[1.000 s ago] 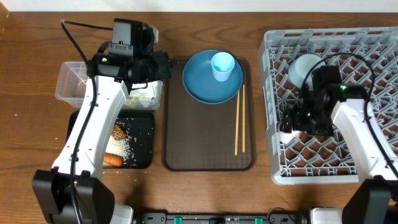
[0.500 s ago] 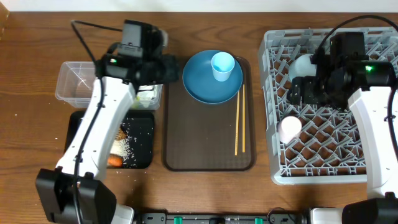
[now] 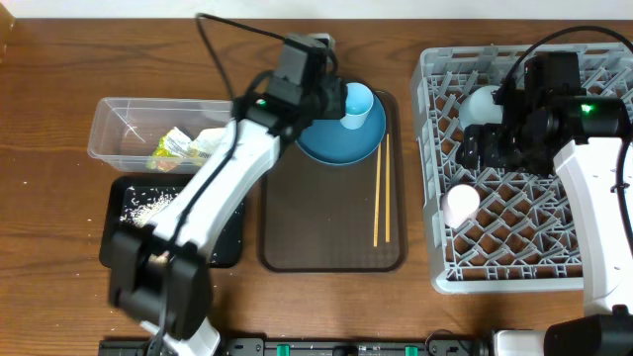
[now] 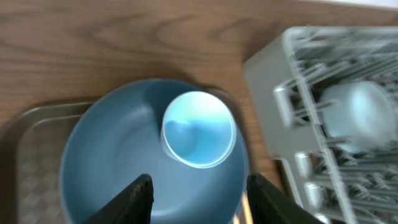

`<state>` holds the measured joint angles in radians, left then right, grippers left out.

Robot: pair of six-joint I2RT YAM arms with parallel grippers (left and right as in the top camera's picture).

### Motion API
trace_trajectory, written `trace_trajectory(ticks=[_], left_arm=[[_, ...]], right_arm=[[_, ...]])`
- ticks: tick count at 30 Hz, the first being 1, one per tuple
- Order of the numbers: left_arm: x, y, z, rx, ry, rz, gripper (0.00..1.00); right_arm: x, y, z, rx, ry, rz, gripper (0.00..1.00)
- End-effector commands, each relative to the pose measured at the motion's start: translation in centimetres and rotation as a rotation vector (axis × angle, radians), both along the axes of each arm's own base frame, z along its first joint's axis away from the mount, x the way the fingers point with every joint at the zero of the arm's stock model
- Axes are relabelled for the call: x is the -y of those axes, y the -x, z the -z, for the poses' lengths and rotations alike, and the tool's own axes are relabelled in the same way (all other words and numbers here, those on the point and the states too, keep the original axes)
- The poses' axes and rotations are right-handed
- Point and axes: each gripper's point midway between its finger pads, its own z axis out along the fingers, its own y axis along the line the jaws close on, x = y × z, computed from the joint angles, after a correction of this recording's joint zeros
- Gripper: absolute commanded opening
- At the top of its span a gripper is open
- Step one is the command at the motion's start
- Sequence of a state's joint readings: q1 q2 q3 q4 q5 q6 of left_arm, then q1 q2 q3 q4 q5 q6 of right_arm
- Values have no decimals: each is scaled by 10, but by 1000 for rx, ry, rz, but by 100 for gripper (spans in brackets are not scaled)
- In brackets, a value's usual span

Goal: Sort waste into correct bins and load items into the dishwasher rack
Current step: 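Lower the pink cup into the rack and open the right gripper, then grasp the light-blue cup on the blue plate with the left gripper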

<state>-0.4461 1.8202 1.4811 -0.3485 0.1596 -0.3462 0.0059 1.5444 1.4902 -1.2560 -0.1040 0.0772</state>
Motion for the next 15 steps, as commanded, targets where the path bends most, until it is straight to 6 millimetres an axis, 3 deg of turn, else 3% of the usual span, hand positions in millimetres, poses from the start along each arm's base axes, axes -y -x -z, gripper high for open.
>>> trace_trajectory(ticks=[1,5,15], left_arm=[[0,-11,32,-37,-23,-49,50],[4,-19,56,-60,-24,-60,50],[8,-26,92,-92,-38,-61,50]], right_arm=[[1,-2,-4,9,-6,8,91],[1,-2,-4,9,-6,8,91],[1,1,-4,-1,-6,8,91]])
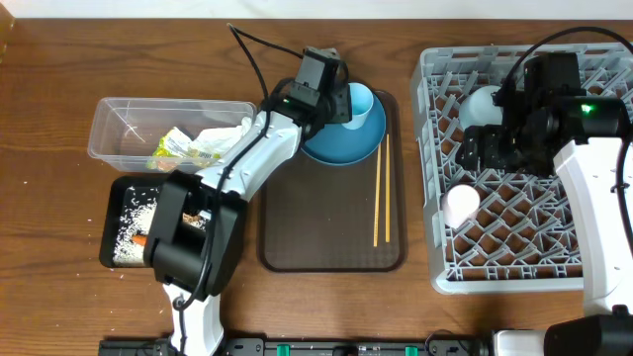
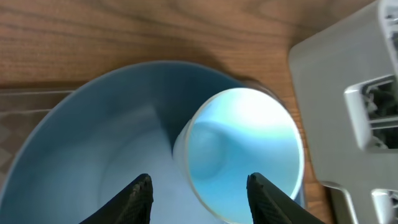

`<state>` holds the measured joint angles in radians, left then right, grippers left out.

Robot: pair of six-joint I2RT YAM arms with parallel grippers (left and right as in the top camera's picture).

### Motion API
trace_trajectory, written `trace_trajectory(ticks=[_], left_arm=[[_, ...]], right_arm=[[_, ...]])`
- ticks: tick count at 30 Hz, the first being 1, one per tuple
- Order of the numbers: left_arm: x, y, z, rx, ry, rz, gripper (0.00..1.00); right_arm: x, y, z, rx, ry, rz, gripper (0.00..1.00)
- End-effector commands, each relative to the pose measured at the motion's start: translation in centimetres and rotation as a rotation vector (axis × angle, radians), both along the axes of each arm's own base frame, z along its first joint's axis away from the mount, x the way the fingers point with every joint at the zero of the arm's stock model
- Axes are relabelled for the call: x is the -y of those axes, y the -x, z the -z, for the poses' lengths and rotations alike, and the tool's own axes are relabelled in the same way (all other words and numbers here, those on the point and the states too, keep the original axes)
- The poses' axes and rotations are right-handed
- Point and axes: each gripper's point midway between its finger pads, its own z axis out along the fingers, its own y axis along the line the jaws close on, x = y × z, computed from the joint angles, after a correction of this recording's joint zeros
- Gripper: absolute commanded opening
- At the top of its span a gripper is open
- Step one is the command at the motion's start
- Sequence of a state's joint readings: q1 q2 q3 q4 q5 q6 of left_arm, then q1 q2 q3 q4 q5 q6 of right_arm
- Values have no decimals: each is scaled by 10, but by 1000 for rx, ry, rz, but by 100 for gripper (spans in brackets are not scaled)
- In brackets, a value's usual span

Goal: Sort waste into correct bins and load items into the dishwasher rack
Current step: 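Grasp the light-blue cup on the blue plate with the left gripper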

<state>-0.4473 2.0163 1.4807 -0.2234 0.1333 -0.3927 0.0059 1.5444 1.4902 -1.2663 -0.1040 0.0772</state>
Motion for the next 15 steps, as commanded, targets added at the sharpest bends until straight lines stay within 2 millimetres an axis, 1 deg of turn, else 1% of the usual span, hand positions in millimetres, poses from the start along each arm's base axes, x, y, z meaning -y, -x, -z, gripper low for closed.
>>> trace_trajectory(ticks=[1,4,5,7,15], left_arm=[[0,0,17,-24,-19,-10,50],[-1,1,20,-33,-24,-10,49],[-1,1,20,-33,-24,-10,42],[-1,1,20,-33,-24,-10,37],[-4,9,27,-75,-45,-9,36]], right_arm=[[1,-1,-4,8,-6,8,91],[1,-2,-4,9,-6,8,92],[1,-2,-4,9,-6,8,92],[1,-2,-4,8,-6,8,92],[1,-2,-4,9,-6,8,93]])
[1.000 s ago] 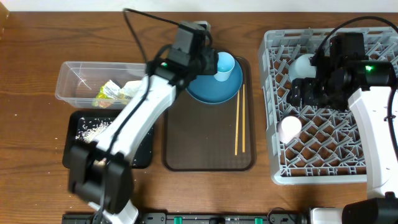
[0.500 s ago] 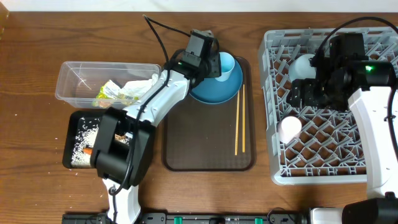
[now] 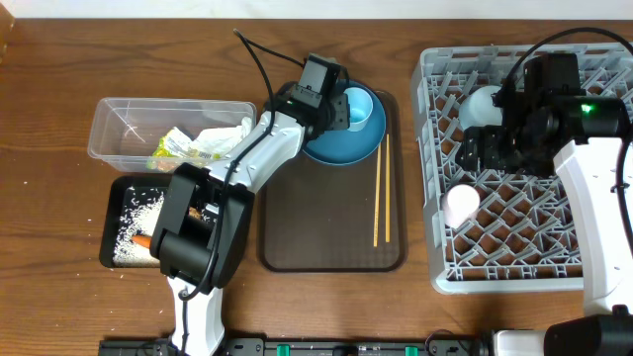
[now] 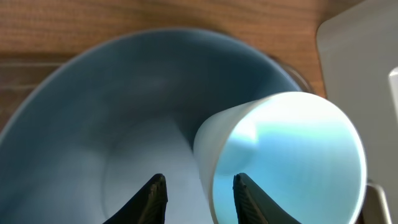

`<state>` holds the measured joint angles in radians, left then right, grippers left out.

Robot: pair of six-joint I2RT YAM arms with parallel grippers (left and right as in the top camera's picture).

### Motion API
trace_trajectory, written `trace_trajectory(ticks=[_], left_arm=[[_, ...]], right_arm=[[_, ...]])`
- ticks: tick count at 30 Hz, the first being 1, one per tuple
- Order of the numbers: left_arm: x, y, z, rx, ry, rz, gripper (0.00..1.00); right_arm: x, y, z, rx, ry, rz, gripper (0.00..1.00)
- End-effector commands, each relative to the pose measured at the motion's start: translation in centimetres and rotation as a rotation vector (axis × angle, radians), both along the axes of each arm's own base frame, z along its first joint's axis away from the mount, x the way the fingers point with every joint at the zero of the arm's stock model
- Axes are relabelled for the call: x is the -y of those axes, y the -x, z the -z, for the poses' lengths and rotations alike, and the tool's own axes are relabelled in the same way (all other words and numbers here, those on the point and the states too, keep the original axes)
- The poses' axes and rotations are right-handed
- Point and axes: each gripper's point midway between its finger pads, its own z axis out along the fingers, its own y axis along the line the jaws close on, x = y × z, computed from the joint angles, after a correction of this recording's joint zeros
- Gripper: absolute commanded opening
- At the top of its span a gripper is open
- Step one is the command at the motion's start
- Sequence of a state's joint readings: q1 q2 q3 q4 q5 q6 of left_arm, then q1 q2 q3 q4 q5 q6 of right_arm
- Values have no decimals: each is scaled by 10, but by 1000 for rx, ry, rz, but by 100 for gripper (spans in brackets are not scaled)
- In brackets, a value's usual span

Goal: Sort waste into correct bins and load items into the dishwasher rack
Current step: 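Grasp the light-blue cup on the blue plate with the left gripper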

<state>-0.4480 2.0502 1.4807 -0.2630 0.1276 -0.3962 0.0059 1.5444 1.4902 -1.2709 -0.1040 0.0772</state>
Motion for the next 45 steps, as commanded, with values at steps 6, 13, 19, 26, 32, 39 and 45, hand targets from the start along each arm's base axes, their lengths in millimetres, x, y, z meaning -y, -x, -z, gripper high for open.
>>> trace_trajectory(ticks=[6,13,19,26,32,39,45], left_arm=[[0,2,4,-11,-12,-3,35],[0,1,3,-7,-10,-3,19],[0,-1,1,2,-6,-5,6],[-21,-4,-37,35,32,-36,6],[-28,10,-108,57,236,46,6],[-49,33,-189,93,540,208,6],[-60,59,-216,22,794,397,6]], right_arm=[[1,-3,-5,13,-6,8,93],[1,-3,-5,13,-6,8,94],[1,-3,-5,13,-6,7,97],[-4,-3,-5,16,-32,0,96],[-22,-11,-11,60,-123,-76,96],[-47,-14,-21,118,-238,-228,96],[-79,-22,-43,228,-407,-375,90]])
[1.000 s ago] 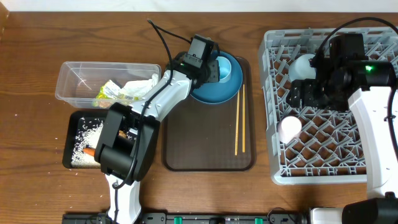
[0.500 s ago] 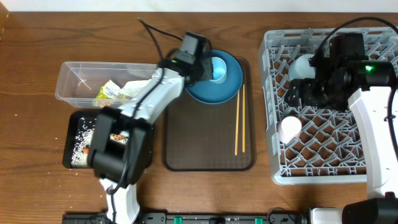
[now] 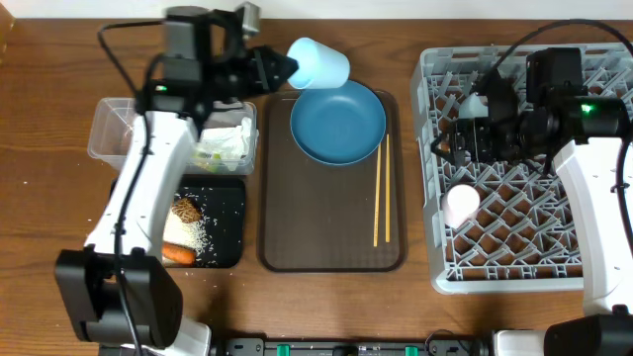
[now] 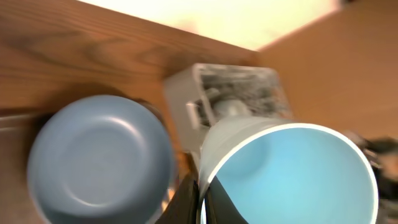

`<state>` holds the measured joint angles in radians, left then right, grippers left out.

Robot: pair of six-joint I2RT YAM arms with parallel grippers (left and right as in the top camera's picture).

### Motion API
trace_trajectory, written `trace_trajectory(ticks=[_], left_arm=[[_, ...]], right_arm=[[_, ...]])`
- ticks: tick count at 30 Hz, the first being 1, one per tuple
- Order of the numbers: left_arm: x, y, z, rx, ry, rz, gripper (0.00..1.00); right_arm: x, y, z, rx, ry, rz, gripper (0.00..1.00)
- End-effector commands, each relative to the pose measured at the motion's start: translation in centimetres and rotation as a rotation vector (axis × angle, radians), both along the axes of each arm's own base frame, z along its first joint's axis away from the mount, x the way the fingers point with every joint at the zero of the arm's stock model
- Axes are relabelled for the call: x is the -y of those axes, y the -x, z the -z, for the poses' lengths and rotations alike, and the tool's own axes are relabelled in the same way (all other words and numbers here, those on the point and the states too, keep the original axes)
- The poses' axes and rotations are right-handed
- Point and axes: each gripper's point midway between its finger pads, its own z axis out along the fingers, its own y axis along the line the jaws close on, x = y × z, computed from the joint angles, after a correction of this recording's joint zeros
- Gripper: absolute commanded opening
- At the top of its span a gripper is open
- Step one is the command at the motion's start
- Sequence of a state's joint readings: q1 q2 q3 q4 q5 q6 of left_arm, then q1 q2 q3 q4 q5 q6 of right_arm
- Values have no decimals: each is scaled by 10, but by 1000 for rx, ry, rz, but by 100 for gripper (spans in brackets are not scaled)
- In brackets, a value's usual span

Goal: Sort waste into correct bins and load items into the dishwasher rack
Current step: 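Grasp the light-blue cup on the blue plate with the left gripper, then lift the light-blue cup and tilt it toward the right gripper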

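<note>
A light blue cup (image 3: 318,62) hangs tipped on its side over the table's far edge, just beyond the blue bowl (image 3: 337,123). My left gripper (image 3: 286,67) is shut on its rim. In the left wrist view the cup (image 4: 292,177) fills the lower right, its wall pinched by the left gripper (image 4: 200,198). The bowl (image 4: 99,155) lies empty below on the brown tray (image 3: 326,232). Two chopsticks (image 3: 380,188) lie on the tray's right side. My right gripper (image 3: 463,138) hovers over the grey dishwasher rack (image 3: 435,247); its jaws are unclear.
A white cup (image 3: 461,205) lies in the rack's left part. A clear bin (image 3: 114,133) with wrappers sits at the left. In front of it a black tray (image 3: 223,213) holds rice and food scraps. My left arm crosses over the bin.
My left gripper, then straddling the cup's wall inside the bowl, is now shut on the rim and holds the cup up behind the bowl. My right gripper has shifted slightly left over the rack.
My left gripper hung open over the cup standing in the bowl. Then it was lower and nearer. After that its fingers were on either side of the cup's wall. Now the cup is out of the bowl in its grip, and the bowl is empty.
</note>
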<state>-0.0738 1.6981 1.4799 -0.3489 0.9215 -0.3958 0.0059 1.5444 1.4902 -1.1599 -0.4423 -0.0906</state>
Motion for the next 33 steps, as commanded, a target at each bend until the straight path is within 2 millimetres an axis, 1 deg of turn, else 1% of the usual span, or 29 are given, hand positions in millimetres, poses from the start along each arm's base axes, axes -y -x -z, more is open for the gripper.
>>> trace_trajectory(ticks=[1,3,5,7,8,10,13,18,26,33], left_arm=[[17,33,-21,-28,205,249,6],[19,38,-22,-20,238,302,6],[21,42,-24,-25,263,333,6],[24,49,-31,-14,304,390,6],[26,53,-35,-3,324,420,6],[30,60,-43,24,356,480,6],[35,64,-44,25,359,498,6],[47,70,-43,18,359,528,6],[65,78,-43,28,352,571,6],[68,78,-42,27,344,569,6]], right_arm=[[-31,-4,-27,111,-177,-160,90],[-47,-4,-43,188,-268,-259,91],[-64,0,-62,283,-374,-384,92],[-72,3,-75,347,-437,-452,93],[-74,2,-78,363,-449,-463,93],[-75,0,-80,387,-457,-473,95],[-79,-1,-84,413,-480,-494,98],[-94,7,-96,478,-541,-589,99],[-122,16,-101,523,-552,-693,99],[-146,26,-106,552,-564,-777,99]])
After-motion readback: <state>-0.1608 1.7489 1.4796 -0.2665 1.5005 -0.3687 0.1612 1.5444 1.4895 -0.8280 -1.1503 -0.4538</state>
